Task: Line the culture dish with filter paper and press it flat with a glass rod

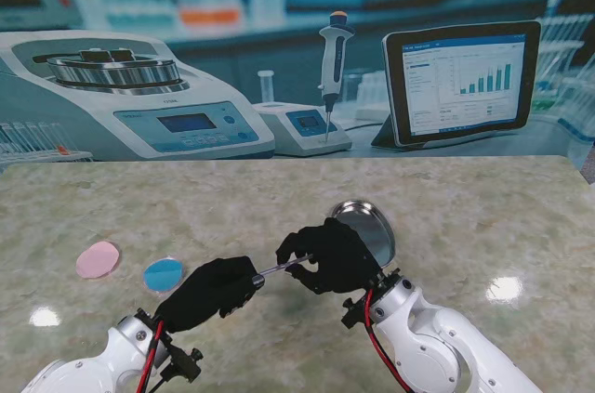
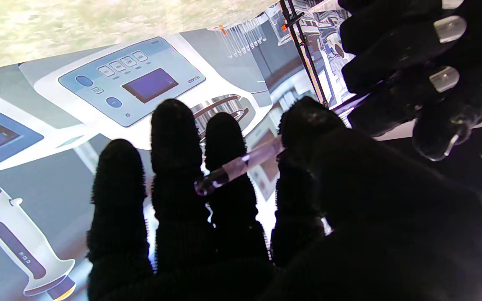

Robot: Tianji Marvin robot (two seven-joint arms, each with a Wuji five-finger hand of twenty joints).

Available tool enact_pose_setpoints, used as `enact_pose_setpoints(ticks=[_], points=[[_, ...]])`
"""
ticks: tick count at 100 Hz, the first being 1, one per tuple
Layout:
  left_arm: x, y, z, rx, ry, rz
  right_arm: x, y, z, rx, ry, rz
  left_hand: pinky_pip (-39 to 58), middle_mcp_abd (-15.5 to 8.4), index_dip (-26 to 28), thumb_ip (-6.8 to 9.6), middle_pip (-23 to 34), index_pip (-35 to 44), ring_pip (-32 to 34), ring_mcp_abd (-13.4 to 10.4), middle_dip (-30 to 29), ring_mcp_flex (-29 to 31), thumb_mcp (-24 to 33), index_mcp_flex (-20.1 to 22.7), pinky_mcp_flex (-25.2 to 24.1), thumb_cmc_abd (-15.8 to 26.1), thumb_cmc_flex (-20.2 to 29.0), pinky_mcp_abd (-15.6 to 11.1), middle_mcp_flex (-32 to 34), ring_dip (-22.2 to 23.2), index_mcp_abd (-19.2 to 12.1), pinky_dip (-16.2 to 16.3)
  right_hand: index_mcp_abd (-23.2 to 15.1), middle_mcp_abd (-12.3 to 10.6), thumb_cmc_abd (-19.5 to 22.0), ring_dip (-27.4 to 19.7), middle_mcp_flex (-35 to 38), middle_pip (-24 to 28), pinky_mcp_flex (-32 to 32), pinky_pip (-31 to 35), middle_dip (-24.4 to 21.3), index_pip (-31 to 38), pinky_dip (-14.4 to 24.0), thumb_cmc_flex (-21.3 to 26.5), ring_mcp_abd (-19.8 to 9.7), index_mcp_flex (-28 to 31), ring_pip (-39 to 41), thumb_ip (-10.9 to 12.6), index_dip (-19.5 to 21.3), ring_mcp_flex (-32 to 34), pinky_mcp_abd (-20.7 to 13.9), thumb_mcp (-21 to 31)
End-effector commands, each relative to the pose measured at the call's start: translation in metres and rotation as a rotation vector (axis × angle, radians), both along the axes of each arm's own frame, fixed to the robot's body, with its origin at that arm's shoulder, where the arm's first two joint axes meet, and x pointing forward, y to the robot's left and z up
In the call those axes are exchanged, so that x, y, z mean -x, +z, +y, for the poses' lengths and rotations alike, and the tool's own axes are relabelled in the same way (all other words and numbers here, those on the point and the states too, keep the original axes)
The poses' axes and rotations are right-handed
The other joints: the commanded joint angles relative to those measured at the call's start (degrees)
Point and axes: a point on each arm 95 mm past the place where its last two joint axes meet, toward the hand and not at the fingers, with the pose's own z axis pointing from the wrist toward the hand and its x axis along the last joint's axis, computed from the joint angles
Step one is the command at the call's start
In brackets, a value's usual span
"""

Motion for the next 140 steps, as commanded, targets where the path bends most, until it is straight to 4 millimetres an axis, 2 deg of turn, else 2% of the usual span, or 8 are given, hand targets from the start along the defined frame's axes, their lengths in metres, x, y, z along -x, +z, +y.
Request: enact_pose_setpoints(ticks=[1,14,28,41,58,76,109,140], points=[[0.001,0.001,0.0,0.007,0.0,0.004,0.004,0.001,0.001,0.001,0.006,0.0,5.4,-2.6,2.3,-0.43,4.2,2.2,2.6,-3.2,1.9,2.3,5.0,1.8,1.5,-1.8,-2.1,-0.6,2.5,-0.6,5.7,-1.4,2.9,1.1,0.2,-0.9,-3.1,-0.9,-2.4,-0.8,-1.4,2.2,1.2,-2.0,0.7,-1.5,-2.7,-0.3,0.2,-2.6,0.3,0.2],[0.001,0.002,0.0,0.013,-0.001,0.006,0.005,0.002,0.0,0.012,0.006,-0.006,5.6,-1.7,2.8,-0.38,4.5,2.6,2.8,-3.2,2.1,2.7,6.4,2.5,1.9,-2.3,-2.2,-0.5,3.2,-0.7,6.8,-1.4,4.6,1.5,0.2,-2.2,-8.7,-1.3,-5.4,-2.0,-6.2,-1.4,2.1,-3.9,0.8,-5.4,-6.0,0.4,0.7,-7.0,-0.1,0.1],[0.001,0.002,0.001,0.018,0.004,0.004,0.007,0.004,-0.001,0.022,0.003,-0.009,6.1,-1.3,3.3,-0.21,4.6,2.8,3.3,-3.3,2.3,3.4,7.9,3.1,2.6,-3.0,-2.6,-0.3,4.0,-0.7,7.6,-1.4,6.3,2.0,1.9,-3.6,-12.8,-2.8,-8.0,-3.0,-10.8,-9.9,2.9,-6.8,0.9,-6.6,-9.0,2.5,4.9,-10.8,-0.1,0.3],[0.0,0.003,0.002,0.026,0.011,0.003,0.009,0.005,-0.002,0.036,0.008,-0.006,6.5,-1.2,4.4,-0.44,4.8,2.6,3.8,-3.3,2.6,3.8,10.9,3.5,3.0,-3.6,-4.1,-0.2,4.4,-1.1,8.2,-1.7,7.5,2.5,4.5,-6.6,-17.1,-7.5,-12.0,-6.2,-15.8,-18.1,2.5,-9.8,1.9,-9.3,-15.0,8.1,8.8,-16.0,0.5,-0.4],[-0.001,0.004,0.005,0.022,0.021,-0.007,0.012,0.008,-0.006,0.048,0.0,-0.011,7.1,-1.4,4.7,-0.35,5.2,2.8,4.2,-3.4,2.7,4.3,11.3,3.8,3.7,-3.4,-4.6,-0.2,4.9,-1.0,8.4,-1.6,8.1,2.3,6.4,-11.8,-25.3,-14.6,-19.4,-13.4,-21.9,-23.4,0.0,-12.9,2.8,-16.5,-25.4,8.4,8.1,-26.0,0.8,-4.8],[-0.003,0.006,0.01,0.006,0.029,-0.019,0.016,0.009,-0.016,0.054,-0.049,0.022,8.2,-1.5,5.0,0.03,5.9,3.0,5.1,-3.4,2.6,5.6,11.9,4.4,5.1,-3.5,-5.0,0.0,5.9,-1.1,8.7,-1.7,7.9,1.0,10.5,-15.0,-32.2,-16.7,-25.8,-21.4,-24.0,-26.0,-3.8,-13.9,0.7,-22.0,-31.5,9.0,7.6,-34.2,-0.5,-10.1],[-0.006,0.005,0.022,-0.086,0.039,-0.062,0.023,-0.002,-0.027,0.031,-0.135,0.116,9.2,-1.6,5.3,0.39,6.4,3.2,5.7,-3.5,2.4,6.1,13.0,4.7,6.0,-3.6,-5.9,-0.1,6.2,-1.5,8.8,-2.3,5.7,-0.3,15.7,-21.2,-39.5,-21.1,-31.5,-31.8,-28.1,-29.1,-12.2,-12.4,-2.3,-28.7,-38.7,10.2,7.0,-41.6,-3.3,-16.6],[-0.01,0.006,0.033,-0.15,0.054,-0.083,0.028,-0.028,-0.026,0.035,-0.162,0.244,9.7,-1.6,5.4,0.55,6.8,3.3,6.2,-3.6,2.2,6.4,13.6,5.0,6.3,-3.8,-6.3,-0.1,6.6,-1.6,8.9,-2.5,2.6,-2.2,17.9,-22.8,-45.4,-22.5,-33.8,-35.5,-29.0,-29.4,-15.4,-11.2,-3.9,-34.2,-40.7,11.0,7.6,-46.1,-5.1,-19.3]])
